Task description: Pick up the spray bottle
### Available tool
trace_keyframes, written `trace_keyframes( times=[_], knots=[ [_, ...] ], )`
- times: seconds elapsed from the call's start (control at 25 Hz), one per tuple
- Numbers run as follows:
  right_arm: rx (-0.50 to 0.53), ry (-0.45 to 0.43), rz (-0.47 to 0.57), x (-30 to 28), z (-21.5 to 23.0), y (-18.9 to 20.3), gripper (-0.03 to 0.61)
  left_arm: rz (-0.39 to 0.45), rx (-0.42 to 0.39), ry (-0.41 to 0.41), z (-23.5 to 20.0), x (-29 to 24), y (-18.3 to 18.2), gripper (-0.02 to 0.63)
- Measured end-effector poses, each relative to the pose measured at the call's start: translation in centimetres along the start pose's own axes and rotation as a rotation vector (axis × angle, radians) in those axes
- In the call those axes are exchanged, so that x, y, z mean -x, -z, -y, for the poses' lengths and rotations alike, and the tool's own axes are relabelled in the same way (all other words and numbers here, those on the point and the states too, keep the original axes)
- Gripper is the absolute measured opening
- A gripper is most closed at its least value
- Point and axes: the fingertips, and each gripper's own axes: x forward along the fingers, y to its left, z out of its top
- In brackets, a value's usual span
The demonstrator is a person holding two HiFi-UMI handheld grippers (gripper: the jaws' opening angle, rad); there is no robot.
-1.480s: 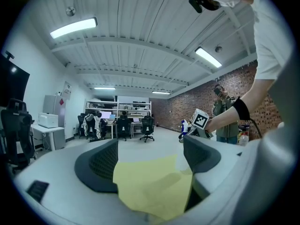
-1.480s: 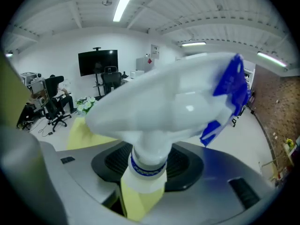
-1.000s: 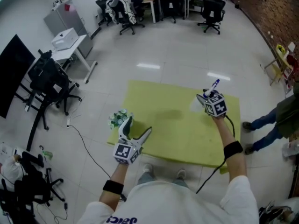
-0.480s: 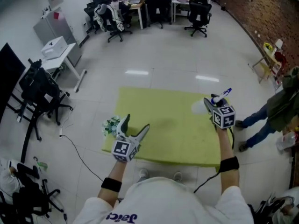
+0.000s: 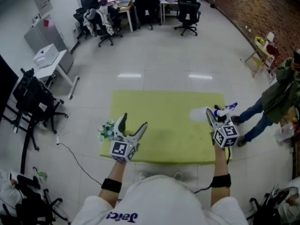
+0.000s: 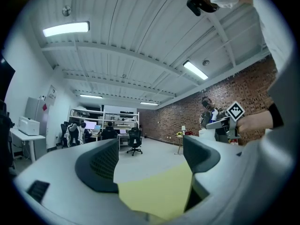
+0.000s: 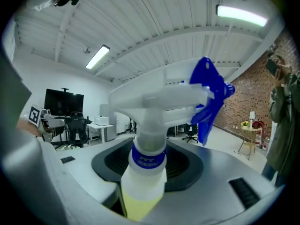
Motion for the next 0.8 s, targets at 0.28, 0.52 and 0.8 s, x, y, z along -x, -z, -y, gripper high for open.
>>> trace_keyframes(
  times=[0.28, 0.52, 0.8],
  knots=[
    [-0.007, 0.025, 0.023, 3.6, -2.6, 1.5, 0.201, -0.005, -0.048, -0.034, 0.4, 0.5, 0.2, 0.436],
    [-0.045, 0.009, 0.048, 5.4, -5.0, 2.5, 0.201, -0.03, -0.051, -0.038, 1.1, 0.9, 1.2, 0.436],
    [-0.053, -0.023, 0.09, 7.1, -7.8, 3.1, 0.201, -0.026, -0.012, -0.063, 1.4, 1.9, 1.6, 0.436]
  ],
)
